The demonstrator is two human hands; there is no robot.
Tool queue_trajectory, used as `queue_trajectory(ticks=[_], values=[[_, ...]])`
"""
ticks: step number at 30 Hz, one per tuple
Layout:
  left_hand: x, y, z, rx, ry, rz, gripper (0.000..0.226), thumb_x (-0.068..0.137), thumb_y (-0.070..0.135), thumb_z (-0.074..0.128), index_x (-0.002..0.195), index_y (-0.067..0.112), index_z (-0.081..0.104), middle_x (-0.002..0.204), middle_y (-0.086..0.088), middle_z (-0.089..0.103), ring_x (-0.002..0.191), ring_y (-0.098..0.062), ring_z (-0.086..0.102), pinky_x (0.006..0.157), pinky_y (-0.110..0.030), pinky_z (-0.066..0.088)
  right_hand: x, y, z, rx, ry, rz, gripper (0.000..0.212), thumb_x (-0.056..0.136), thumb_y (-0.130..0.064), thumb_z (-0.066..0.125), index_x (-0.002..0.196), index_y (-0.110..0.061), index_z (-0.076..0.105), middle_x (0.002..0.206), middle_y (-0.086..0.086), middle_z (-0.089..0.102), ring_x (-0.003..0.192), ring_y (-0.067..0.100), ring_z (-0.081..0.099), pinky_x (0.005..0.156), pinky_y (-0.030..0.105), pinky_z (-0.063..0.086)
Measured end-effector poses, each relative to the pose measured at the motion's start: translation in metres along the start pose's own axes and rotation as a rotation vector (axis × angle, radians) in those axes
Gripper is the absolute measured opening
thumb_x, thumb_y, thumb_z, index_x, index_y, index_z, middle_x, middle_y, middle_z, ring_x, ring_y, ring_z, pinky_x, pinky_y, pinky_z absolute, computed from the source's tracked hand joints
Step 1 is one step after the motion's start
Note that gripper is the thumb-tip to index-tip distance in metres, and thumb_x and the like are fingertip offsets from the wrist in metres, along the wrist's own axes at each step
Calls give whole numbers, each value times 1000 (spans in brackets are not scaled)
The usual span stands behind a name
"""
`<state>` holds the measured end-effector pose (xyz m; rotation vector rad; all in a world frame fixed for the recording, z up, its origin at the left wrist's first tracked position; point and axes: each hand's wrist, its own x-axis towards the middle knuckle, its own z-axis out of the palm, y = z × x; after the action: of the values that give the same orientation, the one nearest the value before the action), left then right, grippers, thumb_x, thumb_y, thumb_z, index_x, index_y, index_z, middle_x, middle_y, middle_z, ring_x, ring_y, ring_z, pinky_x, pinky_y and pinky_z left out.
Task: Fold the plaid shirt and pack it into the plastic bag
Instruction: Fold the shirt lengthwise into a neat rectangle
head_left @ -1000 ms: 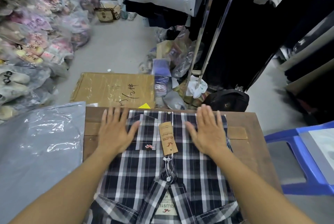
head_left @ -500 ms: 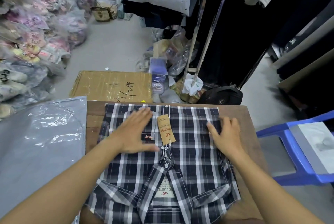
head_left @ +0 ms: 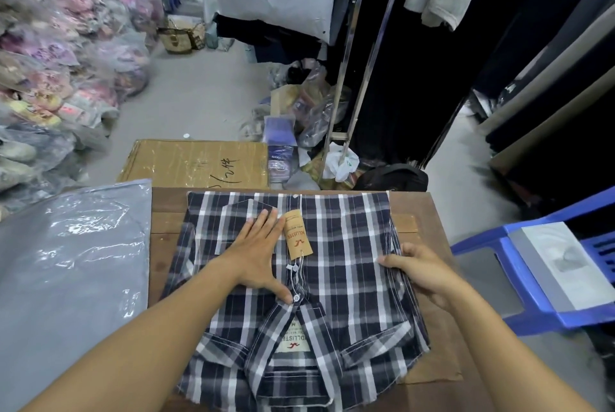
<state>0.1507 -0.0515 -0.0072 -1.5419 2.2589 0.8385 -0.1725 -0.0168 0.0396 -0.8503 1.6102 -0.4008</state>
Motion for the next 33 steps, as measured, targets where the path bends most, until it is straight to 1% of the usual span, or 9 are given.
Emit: queue_trajectory(ticks=[4,10,13,16,18,19,24,28,33], values=[[2,13,-1,-9,-7,4,164,37,92,65,147,20,-33,153,-1,-42,138,-20,-42,118,-45,-20,-25,-44,10,13,-138,-127,34,84,-12,77,116,-8,65,106,16,77,96,39,69,84,46,57],[0,21,-1,26,36,-22,164,39,92,63,145,16,-35,148,1,-44,140,-20,-39,118,-41,-20,-49,-109,73,-175,-269,-235,45,83,-17,77,119,0,57,96,16,73,70,21,58,49,22,36],[-2,9,-2,-201,92,-5,161,32,87,70,155,15,-5,165,-8,-7,151,-34,-3,124,-44,8,-51,-126,111,-217,-301,-265,25,85,-14,74,98,-4,55,80,13,66,50,12,54,40,18,38],[-24,-1,-22,-653,192,-26,74,69,29,84,125,3,43,114,-2,55,104,-21,56,87,-5,43,-49,-136,146,-241,-326,-285,28,86,-12,73,85,-15,45,61,4,62,45,11,56,39,20,44],[-45,-10,-33,-973,279,-77,10,89,1,62,92,8,56,72,9,62,71,-13,54,52,-3,42,-48,-139,170,-269,-341,-289,27,86,-13,72,84,-16,46,58,2,60,46,11,57,39,21,46],[-51,-20,-34,-1133,321,-127,15,93,3,55,83,11,62,61,10,65,67,-16,55,47,-5,41,-47,-139,183,-288,-347,-286,26,86,-14,73,85,-16,47,60,2,62,46,11,58,40,21,48],[-78,-57,-41,-1816,281,-245,82,88,74,35,115,5,73,113,-16,73,104,-32,70,94,-41,48,-37,-130,236,-378,-377,-280,38,85,-38,76,101,-9,56,78,7,69,58,14,65,56,27,58],[-89,-60,-40,-1681,265,-281,52,86,67,52,104,23,75,106,-3,77,99,-18,72,85,-32,51,-28,-120,245,-428,-352,-267,45,83,-54,72,109,-19,59,89,4,74,73,14,71,70,32,62],[-72,-80,-24,-1582,248,-539,45,83,42,72,118,15,66,111,-11,75,103,-30,70,96,-52,52,-3,-100,225,-739,9,-485,36,90,-51,62,113,-23,61,115,-2,61,112,19,55,92,38,50]])
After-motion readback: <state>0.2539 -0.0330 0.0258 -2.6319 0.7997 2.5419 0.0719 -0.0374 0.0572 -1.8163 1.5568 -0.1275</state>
